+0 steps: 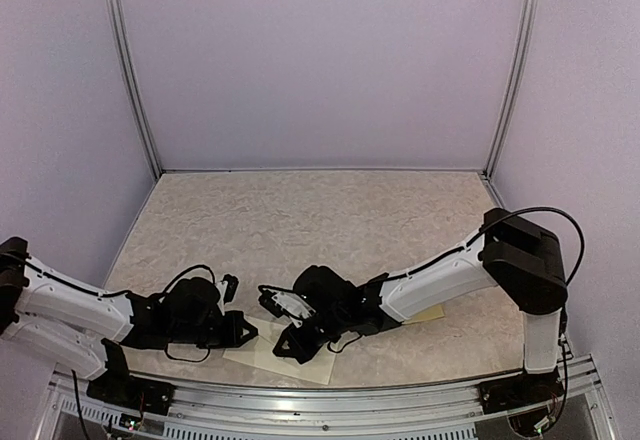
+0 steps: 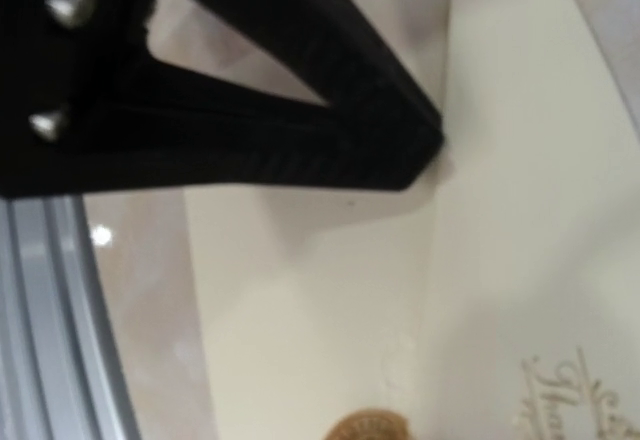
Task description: Place the letter into the envelope and seal it
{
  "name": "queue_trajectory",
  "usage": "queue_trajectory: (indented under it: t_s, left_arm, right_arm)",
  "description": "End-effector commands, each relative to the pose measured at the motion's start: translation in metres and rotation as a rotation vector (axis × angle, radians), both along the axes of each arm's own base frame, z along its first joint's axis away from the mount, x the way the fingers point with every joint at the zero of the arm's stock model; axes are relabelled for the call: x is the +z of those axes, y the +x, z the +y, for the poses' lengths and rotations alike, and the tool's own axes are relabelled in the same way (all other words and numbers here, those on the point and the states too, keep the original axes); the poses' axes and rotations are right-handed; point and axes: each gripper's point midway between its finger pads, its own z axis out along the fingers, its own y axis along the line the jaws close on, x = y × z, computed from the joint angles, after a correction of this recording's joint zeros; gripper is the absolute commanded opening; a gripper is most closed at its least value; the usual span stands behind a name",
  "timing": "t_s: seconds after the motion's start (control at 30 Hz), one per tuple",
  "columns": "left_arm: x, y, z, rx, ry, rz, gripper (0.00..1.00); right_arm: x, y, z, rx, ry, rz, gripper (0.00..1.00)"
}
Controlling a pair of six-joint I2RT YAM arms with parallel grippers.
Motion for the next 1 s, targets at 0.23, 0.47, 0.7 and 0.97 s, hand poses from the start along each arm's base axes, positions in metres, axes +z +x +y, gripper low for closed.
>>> queue_trajectory:
  t_s: [0.23, 0.47, 0.7, 0.97]
  left_arm:
    - [-0.007, -0.004, -0.001, 0.003, -0.010, 0.023, 0.00]
    - [-0.007, -0.004, 0.001, 0.012, -0.012, 0.020, 0.00]
    - [-0.003, -0.003, 0.001, 0.013, -0.013, 0.012, 0.00]
    - [0.000, -0.002, 0.003, 0.018, -0.012, 0.003, 0.00]
  right_arm:
    - [-0.022, 0.000, 0.005, 0.003, -0.042, 0.038, 0.00]
    - [-0.016, -0.001, 0.003, 0.000, -0.031, 0.045, 0.00]
    - [0.027, 0.001, 0.003, -0.012, 0.077, 0.024, 0.00]
    - [0.016, 0.008, 0.002, -0.039, 0.055, 0.029, 0.00]
